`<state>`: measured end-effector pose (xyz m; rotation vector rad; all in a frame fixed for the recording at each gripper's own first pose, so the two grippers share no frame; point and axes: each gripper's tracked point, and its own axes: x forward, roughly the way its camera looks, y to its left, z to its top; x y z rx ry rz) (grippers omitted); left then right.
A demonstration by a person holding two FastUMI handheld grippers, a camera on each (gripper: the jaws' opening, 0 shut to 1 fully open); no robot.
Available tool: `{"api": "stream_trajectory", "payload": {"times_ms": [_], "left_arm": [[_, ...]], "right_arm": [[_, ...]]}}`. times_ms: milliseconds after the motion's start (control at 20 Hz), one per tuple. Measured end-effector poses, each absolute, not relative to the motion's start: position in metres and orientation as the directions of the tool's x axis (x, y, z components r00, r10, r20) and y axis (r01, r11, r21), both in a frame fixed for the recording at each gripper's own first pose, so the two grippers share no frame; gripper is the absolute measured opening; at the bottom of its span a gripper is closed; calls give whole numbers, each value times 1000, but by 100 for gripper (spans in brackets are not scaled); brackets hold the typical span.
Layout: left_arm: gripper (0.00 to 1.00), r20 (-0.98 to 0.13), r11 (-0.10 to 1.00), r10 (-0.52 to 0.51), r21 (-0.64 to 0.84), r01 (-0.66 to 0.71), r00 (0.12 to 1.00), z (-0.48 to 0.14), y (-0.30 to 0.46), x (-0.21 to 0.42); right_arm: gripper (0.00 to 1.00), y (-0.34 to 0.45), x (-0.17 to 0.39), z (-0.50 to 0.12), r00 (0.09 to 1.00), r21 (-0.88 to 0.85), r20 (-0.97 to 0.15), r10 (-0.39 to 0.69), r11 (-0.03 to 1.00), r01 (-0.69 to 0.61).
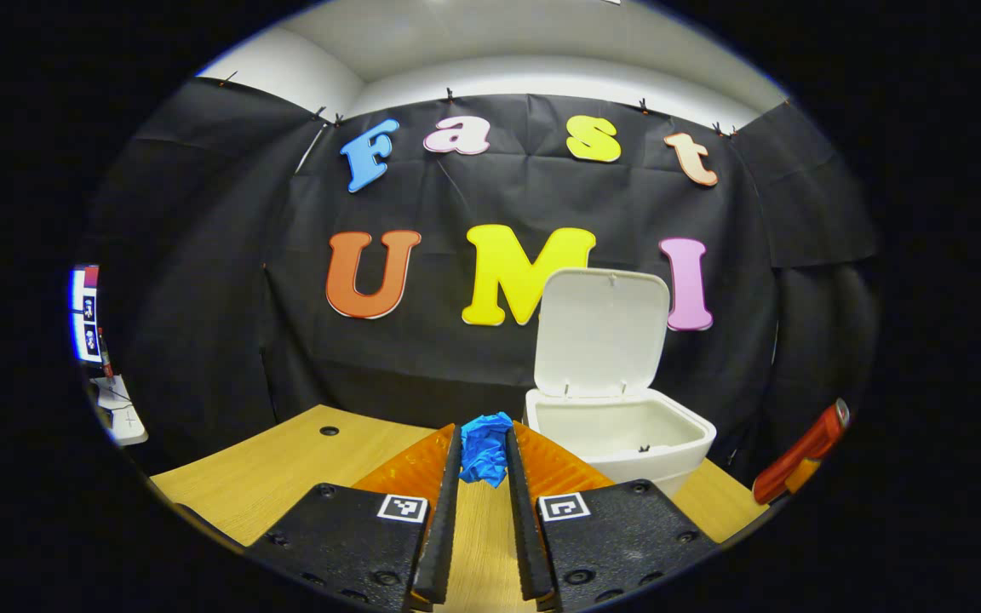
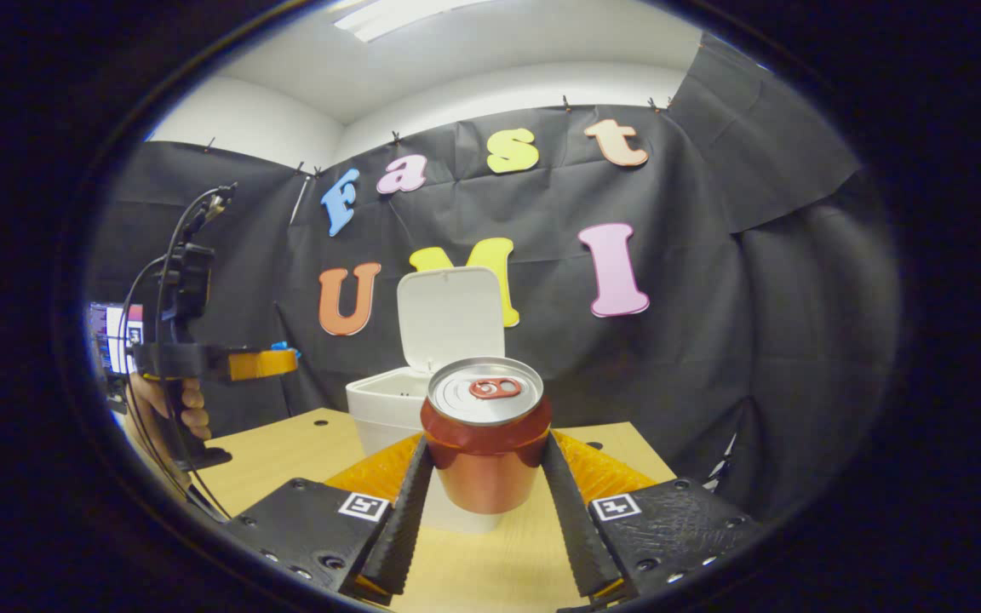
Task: Press the lid of the desktop garbage bin to open it, pick up the crumpled paper on the desktop and throw it into the bin, then pick up the pop can on the desktop and drop it into the bin, and finally close the garbage bin lid.
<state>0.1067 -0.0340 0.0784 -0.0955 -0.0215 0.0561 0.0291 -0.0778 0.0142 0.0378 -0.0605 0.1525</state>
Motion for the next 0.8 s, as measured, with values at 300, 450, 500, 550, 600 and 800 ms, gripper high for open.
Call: {"api": "stream_trajectory", "payload": {"times_ms": [300,450,500,550,600,800], "left_arm": [[33,74,996,27,-82,-21,997,113,-86,165],[33,86,998,-27,-62,32,996,122,-120,196],[33,89,998,-39,-40,42,995,123,-129,204],[33,97,998,-60,-18,62,993,125,-139,211],[33,101,996,-88,-17,91,991,124,-150,217],[35,44,992,-105,-62,107,994,100,-167,228]], "right_arm": [[71,-96,28,13,981,56,85,177,982,-182],[71,-113,26,19,982,62,110,154,985,-161],[71,-116,25,22,981,69,122,153,984,-162],[71,-117,25,22,979,77,128,156,983,-167],[71,-119,26,22,980,84,126,154,983,-165],[71,-131,16,30,985,38,151,85,995,-91]]}}
